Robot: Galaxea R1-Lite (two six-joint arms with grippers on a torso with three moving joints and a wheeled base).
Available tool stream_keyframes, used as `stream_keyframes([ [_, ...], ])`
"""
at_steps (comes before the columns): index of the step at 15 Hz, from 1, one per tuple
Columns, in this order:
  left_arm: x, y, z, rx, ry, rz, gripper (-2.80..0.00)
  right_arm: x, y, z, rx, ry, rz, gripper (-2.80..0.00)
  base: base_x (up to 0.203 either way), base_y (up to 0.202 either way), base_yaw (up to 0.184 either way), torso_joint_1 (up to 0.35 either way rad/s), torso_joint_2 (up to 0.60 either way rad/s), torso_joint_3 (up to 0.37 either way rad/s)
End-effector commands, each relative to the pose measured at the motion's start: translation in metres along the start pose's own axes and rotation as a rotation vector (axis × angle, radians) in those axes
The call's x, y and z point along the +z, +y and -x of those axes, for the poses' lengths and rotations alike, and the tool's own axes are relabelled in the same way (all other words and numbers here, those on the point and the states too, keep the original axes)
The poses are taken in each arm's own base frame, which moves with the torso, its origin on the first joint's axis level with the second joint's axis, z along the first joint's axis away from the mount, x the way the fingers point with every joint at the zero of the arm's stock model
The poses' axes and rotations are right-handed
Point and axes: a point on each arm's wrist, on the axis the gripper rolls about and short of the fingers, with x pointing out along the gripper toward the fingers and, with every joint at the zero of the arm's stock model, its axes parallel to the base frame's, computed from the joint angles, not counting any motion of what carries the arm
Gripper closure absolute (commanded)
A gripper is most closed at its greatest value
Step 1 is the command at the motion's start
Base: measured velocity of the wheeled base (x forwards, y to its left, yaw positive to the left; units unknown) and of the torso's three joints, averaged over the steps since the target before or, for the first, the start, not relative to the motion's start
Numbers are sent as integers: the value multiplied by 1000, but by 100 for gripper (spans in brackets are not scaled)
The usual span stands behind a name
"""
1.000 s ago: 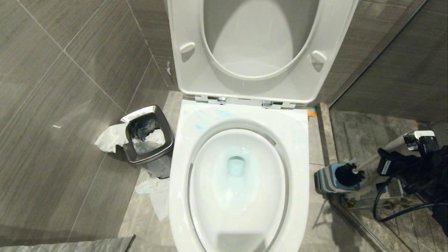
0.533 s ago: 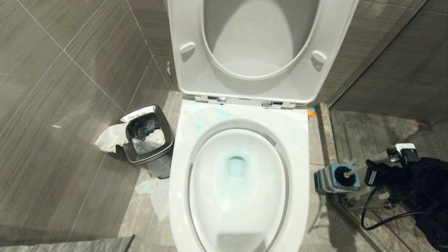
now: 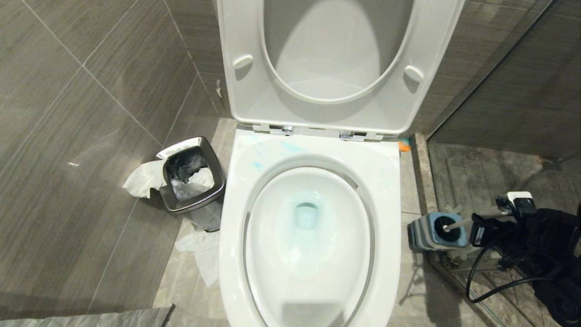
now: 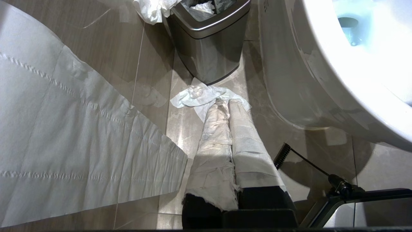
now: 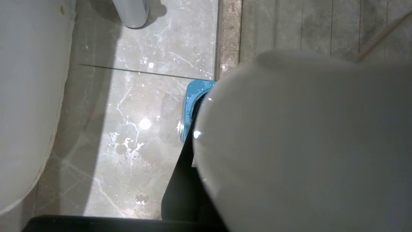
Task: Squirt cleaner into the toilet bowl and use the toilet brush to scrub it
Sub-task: Put the toilet brush back
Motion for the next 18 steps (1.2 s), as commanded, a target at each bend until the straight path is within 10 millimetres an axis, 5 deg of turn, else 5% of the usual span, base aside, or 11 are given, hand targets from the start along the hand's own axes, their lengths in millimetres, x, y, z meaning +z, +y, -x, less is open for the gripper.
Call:
stream_keyframes([
  [1, 0, 0, 0, 0, 0, -1, 0, 0, 3, 0, -11, -6, 2, 0, 0, 0, 0, 0, 0, 0],
  [18, 0, 0, 0, 0, 0, -1, 0, -1, 2, -2, -49, 2, 0, 0, 0, 0, 0, 0, 0, 0],
])
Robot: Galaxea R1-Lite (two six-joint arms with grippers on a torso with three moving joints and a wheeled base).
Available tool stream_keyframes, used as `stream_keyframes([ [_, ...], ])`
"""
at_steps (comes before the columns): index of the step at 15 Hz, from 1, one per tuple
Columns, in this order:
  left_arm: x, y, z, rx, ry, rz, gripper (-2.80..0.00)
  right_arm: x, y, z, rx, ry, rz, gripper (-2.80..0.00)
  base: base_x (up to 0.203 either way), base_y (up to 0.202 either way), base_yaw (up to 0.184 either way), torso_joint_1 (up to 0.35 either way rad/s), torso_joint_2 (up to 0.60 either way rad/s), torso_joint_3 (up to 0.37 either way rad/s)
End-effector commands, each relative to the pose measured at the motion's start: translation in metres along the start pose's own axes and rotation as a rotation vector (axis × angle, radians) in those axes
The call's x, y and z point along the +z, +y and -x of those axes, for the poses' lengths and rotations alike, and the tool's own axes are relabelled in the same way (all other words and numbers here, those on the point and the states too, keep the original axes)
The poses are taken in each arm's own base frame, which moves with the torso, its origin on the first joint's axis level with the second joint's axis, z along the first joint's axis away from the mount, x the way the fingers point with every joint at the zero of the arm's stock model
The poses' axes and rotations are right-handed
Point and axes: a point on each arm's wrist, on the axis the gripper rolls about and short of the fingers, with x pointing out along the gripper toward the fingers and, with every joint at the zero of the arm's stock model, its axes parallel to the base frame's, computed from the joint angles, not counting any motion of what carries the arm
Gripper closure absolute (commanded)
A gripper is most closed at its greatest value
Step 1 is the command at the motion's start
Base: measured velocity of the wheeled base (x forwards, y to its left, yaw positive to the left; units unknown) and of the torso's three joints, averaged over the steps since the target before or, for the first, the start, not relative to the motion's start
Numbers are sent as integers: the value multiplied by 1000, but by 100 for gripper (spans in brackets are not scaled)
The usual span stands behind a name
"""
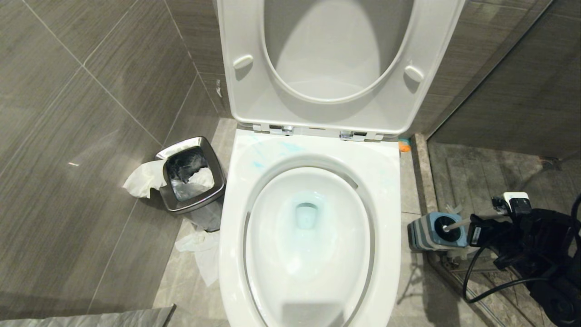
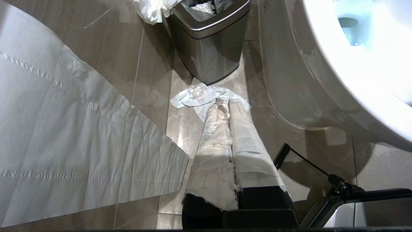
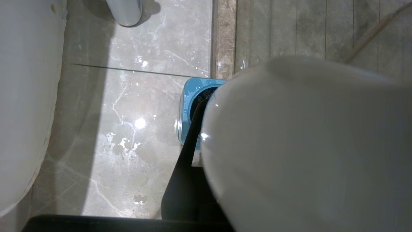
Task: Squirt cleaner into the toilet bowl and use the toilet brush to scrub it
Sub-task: Put the toilet brush back
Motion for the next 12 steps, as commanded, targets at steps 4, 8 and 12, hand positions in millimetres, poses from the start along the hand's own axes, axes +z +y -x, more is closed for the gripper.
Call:
stream_keyframes([
  [4, 0, 0, 0, -1, 0, 0, 0, 0, 0, -2, 0, -9, -16, 0, 0, 0, 0, 0, 0, 0],
  [8, 0, 0, 0, -1, 0, 0, 0, -1, 0, -2, 0, -4, -15, 0, 0, 0, 0, 0, 0, 0],
  [12, 0, 0, 0, -1, 0, 0, 0, -1, 0, -3, 2, -3, -14, 0, 0, 0, 0, 0, 0, 0],
])
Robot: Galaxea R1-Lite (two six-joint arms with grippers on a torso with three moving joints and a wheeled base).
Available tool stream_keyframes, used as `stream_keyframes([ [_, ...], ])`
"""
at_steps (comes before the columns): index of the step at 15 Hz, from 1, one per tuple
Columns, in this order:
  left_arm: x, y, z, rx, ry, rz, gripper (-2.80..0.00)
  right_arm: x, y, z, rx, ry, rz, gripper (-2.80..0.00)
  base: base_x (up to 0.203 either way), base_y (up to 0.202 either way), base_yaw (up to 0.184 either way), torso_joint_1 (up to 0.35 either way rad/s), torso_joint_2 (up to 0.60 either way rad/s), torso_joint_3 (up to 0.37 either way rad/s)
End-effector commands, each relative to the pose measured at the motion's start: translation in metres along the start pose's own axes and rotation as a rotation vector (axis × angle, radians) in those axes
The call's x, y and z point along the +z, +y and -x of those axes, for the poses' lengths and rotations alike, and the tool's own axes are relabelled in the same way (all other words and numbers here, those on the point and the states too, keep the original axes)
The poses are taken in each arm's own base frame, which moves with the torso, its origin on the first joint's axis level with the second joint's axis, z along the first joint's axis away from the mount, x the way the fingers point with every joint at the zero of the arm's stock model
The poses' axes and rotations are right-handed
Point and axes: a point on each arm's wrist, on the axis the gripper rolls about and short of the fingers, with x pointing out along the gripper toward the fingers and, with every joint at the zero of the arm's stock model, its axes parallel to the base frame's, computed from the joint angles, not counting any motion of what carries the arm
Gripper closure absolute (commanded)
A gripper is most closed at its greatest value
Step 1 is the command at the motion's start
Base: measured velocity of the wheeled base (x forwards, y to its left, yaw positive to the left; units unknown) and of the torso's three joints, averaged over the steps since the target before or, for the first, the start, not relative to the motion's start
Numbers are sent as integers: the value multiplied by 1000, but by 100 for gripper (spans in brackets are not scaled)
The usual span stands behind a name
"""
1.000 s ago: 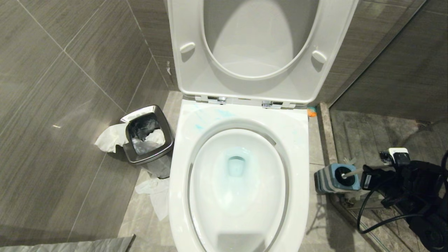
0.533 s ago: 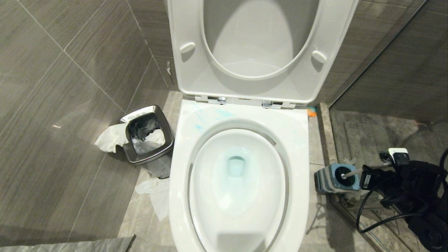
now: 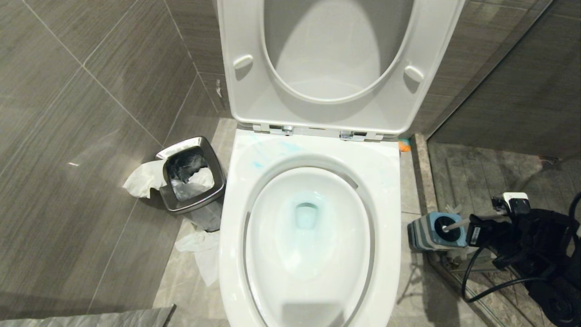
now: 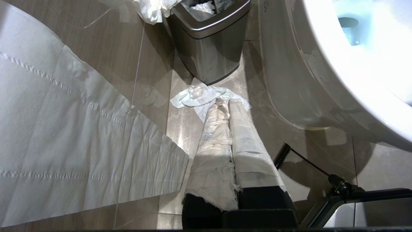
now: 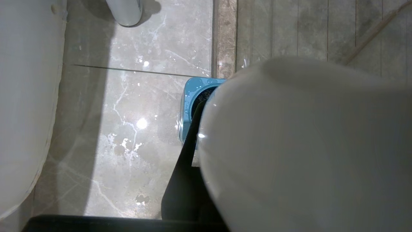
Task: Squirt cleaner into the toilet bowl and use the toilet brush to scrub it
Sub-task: Put the toilet brush back
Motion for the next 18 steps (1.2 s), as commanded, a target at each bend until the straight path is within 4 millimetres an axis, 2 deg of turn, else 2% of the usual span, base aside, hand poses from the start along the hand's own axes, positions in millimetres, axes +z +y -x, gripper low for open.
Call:
stream_keyframes([
  [1, 0, 0, 0, 0, 0, 0, 0, 0, 0, -1, -2, -4, 2, 0, 0, 0, 0, 0, 0, 0],
  [7, 0, 0, 0, 0, 0, 0, 0, -1, 1, -1, 1, -1, 1, 0, 0, 0, 0, 0, 0, 0],
  [8, 0, 0, 0, 0, 0, 0, 0, -1, 1, -1, 1, -4, 1, -280, 0, 0, 0, 0, 0, 0],
  [12, 0, 0, 0, 0, 0, 0, 0, 6, 0, 4, 1, -23, -7, -280, 0, 0, 0, 0, 0, 0],
  [18, 0, 0, 0, 0, 0, 0, 0, 12, 0, 37, 14, -18, 7, -280, 0, 0, 0, 0, 0, 0],
])
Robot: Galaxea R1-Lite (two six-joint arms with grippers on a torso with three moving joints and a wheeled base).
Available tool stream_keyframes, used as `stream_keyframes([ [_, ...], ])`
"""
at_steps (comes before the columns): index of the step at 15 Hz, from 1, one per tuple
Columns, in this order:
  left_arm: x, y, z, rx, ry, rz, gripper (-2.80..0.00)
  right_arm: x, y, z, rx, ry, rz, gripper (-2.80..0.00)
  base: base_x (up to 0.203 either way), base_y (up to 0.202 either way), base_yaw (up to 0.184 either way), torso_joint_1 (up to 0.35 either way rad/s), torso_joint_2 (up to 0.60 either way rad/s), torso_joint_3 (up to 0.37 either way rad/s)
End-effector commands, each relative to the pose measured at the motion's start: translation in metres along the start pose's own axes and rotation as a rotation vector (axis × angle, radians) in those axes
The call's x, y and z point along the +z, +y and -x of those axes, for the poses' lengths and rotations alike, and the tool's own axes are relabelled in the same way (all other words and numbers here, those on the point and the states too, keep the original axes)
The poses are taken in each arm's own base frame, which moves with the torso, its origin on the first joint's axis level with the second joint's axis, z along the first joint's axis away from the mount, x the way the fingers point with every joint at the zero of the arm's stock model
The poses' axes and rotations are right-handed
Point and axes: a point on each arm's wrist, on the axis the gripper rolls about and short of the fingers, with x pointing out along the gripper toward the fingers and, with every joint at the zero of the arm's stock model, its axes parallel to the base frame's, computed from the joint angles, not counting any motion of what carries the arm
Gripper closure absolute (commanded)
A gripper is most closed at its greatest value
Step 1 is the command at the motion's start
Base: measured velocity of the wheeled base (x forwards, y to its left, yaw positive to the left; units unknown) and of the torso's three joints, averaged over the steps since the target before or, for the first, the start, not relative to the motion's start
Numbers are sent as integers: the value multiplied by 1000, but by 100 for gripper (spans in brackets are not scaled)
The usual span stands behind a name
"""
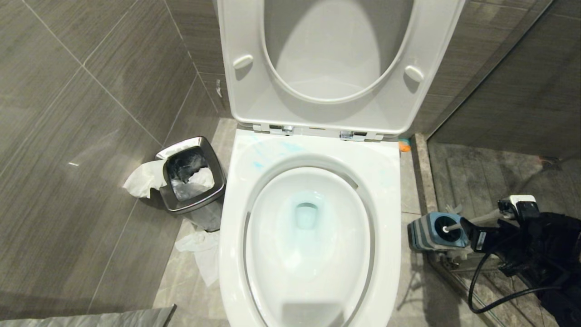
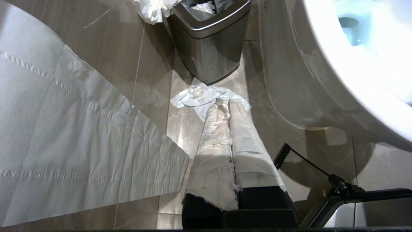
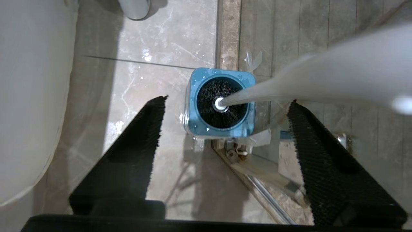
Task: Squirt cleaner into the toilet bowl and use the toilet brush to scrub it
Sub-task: Put the toilet brush back, then flush the toilet
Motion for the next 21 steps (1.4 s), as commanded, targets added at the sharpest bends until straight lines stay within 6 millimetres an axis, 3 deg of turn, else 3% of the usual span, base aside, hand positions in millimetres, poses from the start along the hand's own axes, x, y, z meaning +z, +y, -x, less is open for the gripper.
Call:
stream_keyframes([
  [1, 0, 0, 0, -1, 0, 0, 0, 9, -1, 19, 2, -29, 1, -280, 0, 0, 0, 0, 0, 0],
  [10, 0, 0, 0, -1, 0, 0, 0, 44, -6, 85, 16, -207, 38, -280, 0, 0, 0, 0, 0, 0],
  [11, 0, 0, 0, -1, 0, 0, 0, 45, -6, 91, 20, -215, 44, 0, 0, 0, 0, 0, 0, 0],
  [17, 0, 0, 0, -1, 0, 0, 0, 52, -8, 110, -5, -273, 120, 0, 0, 0, 0, 0, 0, 0],
  [21, 0, 0, 0, -1, 0, 0, 0, 70, -11, 119, -43, -369, 112, 0, 0, 0, 0, 0, 0, 0],
])
